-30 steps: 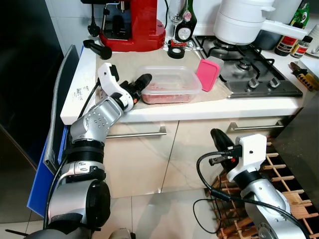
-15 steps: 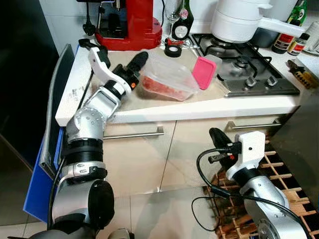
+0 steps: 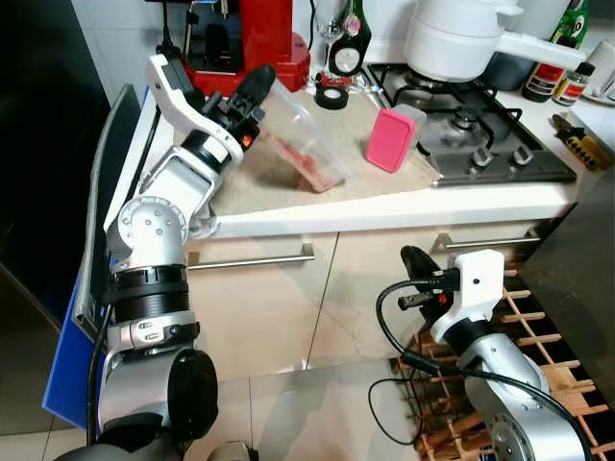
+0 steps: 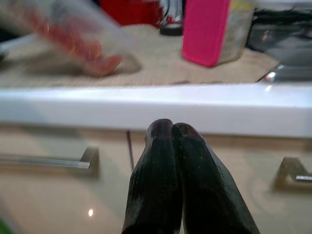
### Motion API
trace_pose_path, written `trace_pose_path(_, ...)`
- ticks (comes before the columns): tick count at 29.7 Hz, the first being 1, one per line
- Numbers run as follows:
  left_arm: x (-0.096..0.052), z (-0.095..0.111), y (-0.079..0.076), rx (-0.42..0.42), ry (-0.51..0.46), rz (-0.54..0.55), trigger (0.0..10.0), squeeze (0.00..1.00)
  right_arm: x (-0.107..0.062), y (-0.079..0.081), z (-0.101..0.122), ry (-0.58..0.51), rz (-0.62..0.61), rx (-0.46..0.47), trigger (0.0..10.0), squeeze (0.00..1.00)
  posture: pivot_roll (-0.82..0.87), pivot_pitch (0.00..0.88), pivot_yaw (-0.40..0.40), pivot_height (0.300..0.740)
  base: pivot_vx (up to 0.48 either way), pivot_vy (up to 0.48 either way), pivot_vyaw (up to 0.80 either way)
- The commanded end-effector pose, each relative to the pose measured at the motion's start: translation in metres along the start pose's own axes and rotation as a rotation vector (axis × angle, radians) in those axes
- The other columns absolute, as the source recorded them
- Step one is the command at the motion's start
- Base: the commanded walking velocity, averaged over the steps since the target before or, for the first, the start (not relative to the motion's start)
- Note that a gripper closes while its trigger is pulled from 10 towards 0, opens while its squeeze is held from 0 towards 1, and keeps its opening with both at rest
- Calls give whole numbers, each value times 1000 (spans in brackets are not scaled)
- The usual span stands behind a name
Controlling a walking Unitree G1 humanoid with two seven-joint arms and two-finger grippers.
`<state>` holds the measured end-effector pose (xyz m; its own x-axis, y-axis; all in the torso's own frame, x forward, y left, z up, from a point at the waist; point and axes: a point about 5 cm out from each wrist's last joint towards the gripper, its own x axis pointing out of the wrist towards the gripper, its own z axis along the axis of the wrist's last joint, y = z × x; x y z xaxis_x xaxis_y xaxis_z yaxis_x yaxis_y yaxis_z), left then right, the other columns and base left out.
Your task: Restocking fridge
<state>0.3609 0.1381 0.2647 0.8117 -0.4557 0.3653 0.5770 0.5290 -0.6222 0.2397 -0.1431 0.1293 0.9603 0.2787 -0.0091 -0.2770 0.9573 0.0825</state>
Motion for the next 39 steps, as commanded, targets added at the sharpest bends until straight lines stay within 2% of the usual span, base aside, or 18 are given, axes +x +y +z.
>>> trace_pose_path(1, 2, -2, -4, 19, 22, -1, 0, 0, 3, -7, -1, 16, -40, 29, 10000, 0, -5, 31, -41, 740, 0, 0, 0)
trace_pose_path(6, 1, -3, -2, 25, 29, 9, 0, 0, 26, -7, 6, -14, -83, 153, 10000, 0, 1, 25, -38, 740, 0, 0, 0)
trace_pose_path(12, -1, -3, -4, 65, 56, 10, 0, 0, 38, 2, 12, -38, -53, 168, 10000, 0, 20, 25, -40, 740, 0, 0, 0)
trace_pose_path(13, -2, -7, -7, 160, 110, 7, 0, 0, 40, 5, 10, -33, -36, 168, 10000, 0, 28, 27, -34, 740, 0, 0, 0)
trace_pose_path(15, -3, -8, -8, 202, 130, 7, 0, 0, 41, 6, 10, -31, -32, 167, 10000, 0, 28, 27, -34, 740, 0, 0, 0)
trace_pose_path(16, -6, -7, -12, 306, 158, 7, 10000, 0, 44, 9, 10, -35, -22, 173, 10000, 0, 28, 29, -24, 740, 0, 0, 0)
trace_pose_path(17, -6, -7, -12, 306, 158, 7, 10000, 0, 44, 9, 10, -35, -22, 173, 10000, 0, 28, 29, -24, 740, 0, 0, 0)
trace_pose_path(19, -13, 3, -13, 408, 167, 27, 10000, 0, 50, 11, 12, -42, -18, 185, 10000, 0, 34, 29, -20, 740, 0, 0, 0)
trace_pose_path(20, -13, 3, -13, 408, 167, 27, 10000, 0, 50, 11, 12, -42, -18, 185, 10000, 0, 34, 29, -20, 740, 0, 0, 0)
trace_pose_path(21, -16, 9, -10, 490, 167, 52, 10000, 0, 52, 11, 12, -43, -21, 190, 10000, 0, 43, 28, -23, 740, 0, 0, 0)
trace_pose_path(22, -19, 14, -5, 565, 174, 86, 10000, 0, 54, 11, 11, -40, -24, 195, 10000, 0, 50, 25, -27, 740, 0, 0, 0)
trace_pose_path(27, -30, 30, 31, 802, 211, 260, 10000, 0, 59, 14, -2, 17, -44, 227, 10000, 0, 66, 20, -37, 740, 0, 0, 0)
trace_pose_path(29, -32, 34, 46, 880, 241, 315, 10000, 0, 64, 18, -11, 49, -50, 244, 10000, 0, 69, 14, -31, 740, 0, 0, 0)
trace_pose_path(30, -32, 34, 46, 880, 241, 315, 10000, 0, 64, 18, -11, 49, -50, 244, 10000, 0, 69, 14, -31, 740, 0, 0, 0)
trace_pose_path(32, -37, 36, 65, 992, 311, 370, 10000, 0, 75, 26, -18, 75, -40, 249, 10000, 0, 68, 10, -26, 740, 0, 0, 0)
trace_pose_path(35, -38, 37, 74, 1029, 340, 393, 10000, 0, 83, 29, -18, 65, -46, 242, 10000, 0, 66, 8, -21, 740, 0, 0, 0)
trace_pose_path(36, -39, 39, 81, 1042, 353, 416, 10000, 0, 92, 34, -14, 43, -33, 221, 10000, 0, 62, 10, -10, 740, 0, 0, 0)
trace_pose_path(39, -39, 38, 87, 1077, 376, 423, 10000, 0, 102, 39, -7, 11, -19, 164, 10000, 0, 64, 14, -5, 740, 0, 0, 0)
